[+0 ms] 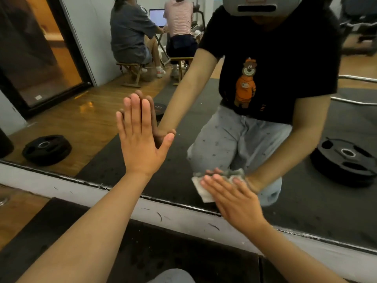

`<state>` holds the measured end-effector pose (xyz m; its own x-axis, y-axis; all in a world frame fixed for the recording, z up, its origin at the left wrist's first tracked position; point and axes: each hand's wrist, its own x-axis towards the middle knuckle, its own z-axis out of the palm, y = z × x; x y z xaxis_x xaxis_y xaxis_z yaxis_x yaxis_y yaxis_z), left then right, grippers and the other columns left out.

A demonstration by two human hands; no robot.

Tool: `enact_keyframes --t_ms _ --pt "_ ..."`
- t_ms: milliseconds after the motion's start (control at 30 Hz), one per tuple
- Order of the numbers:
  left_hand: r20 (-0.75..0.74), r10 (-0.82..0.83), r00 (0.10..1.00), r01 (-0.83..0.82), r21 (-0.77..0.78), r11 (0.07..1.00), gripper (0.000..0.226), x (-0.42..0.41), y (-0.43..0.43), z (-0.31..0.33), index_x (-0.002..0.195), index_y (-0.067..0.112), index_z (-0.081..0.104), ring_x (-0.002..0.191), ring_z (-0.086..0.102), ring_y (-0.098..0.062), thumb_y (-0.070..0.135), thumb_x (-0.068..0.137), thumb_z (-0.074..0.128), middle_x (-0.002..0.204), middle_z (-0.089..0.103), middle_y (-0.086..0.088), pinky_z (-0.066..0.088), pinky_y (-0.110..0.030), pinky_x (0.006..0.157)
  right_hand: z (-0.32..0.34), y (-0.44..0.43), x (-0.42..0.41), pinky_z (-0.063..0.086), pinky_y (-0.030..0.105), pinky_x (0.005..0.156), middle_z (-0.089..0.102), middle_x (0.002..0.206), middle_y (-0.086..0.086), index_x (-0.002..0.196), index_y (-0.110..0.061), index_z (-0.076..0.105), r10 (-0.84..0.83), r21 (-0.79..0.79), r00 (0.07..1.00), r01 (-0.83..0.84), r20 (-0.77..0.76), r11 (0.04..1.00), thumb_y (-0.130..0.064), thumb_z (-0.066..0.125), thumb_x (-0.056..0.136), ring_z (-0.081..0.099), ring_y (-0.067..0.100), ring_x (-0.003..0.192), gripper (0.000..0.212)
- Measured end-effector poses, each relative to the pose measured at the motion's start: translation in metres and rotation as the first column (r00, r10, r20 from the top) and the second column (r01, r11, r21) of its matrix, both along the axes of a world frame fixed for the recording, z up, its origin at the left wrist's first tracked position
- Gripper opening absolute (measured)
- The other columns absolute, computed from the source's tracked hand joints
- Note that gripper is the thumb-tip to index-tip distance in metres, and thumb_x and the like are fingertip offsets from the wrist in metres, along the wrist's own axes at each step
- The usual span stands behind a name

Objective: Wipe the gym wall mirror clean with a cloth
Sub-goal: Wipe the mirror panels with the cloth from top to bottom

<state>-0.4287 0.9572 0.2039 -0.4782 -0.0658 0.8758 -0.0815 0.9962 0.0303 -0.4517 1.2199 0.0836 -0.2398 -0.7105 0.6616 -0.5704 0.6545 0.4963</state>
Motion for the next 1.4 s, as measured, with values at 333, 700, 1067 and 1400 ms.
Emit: enact_keyframes --t_ms 333,700,1067,1400 --pt "-0.029 -0.007 1.000 0.007 0.005 1.000 0.080 0.001 0.002 0.000 0.152 0.016 -0.024 0.148 -0.024 -0.015 0.061 0.100 0.017 0.158 0.008 -0.025 -0.006 -0.045 0.123 0.095 0.006 -0.008 -0.010 0.047 0.121 -0.008 0.166 -0.004 0.159 -0.021 0.012 -0.110 -0.438 0.994 0.087 -0.027 0.895 -0.034 0.037 0.104 -0.009 0.017 0.153 0.062" --pt "0.009 0.056 0.998 -0.055 -0.027 0.998 0.085 0.005 0.005 0.005 0.153 -0.003 -0.008 0.148 -0.025 -0.015 0.061 0.101 0.015 0.156 0.008 -0.033 -0.007 -0.042 0.123 -0.088 0.042 -0.001 -0.007 0.034 0.124 -0.011 0.166 -0.003 0.159 -0.017 -0.002 -0.028 0.174 0.998 0.018 0.054 0.985 -0.022 0.035 0.086 -0.008 0.012 0.153 0.081" --pt "0.269 0.075 0.960 -0.098 0.073 0.993 0.088 0.039 0.029 0.026 0.156 0.001 -0.008 0.152 -0.012 -0.029 0.056 0.100 0.033 0.164 -0.012 -0.019 -0.001 -0.048 0.124 0.080 0.138 -0.015 -0.003 0.040 0.123 0.007 0.166 -0.008 0.156 -0.028 0.028 -0.078 -0.296 0.997 0.076 0.006 0.952 -0.051 0.036 0.103 0.005 0.012 0.153 0.058" --pt "0.212 -0.152 0.965 0.217 -0.331 0.918 0.073 0.035 0.176 0.064 0.156 0.002 0.009 0.153 0.005 -0.027 0.041 0.100 0.034 0.165 0.006 -0.015 0.003 -0.040 0.125 0.169 0.155 -0.018 -0.001 0.054 0.120 0.003 0.166 0.003 0.159 -0.024 0.018 -0.180 -0.483 0.983 0.145 -0.026 0.864 -0.031 0.036 0.106 -0.001 0.023 0.153 0.055"
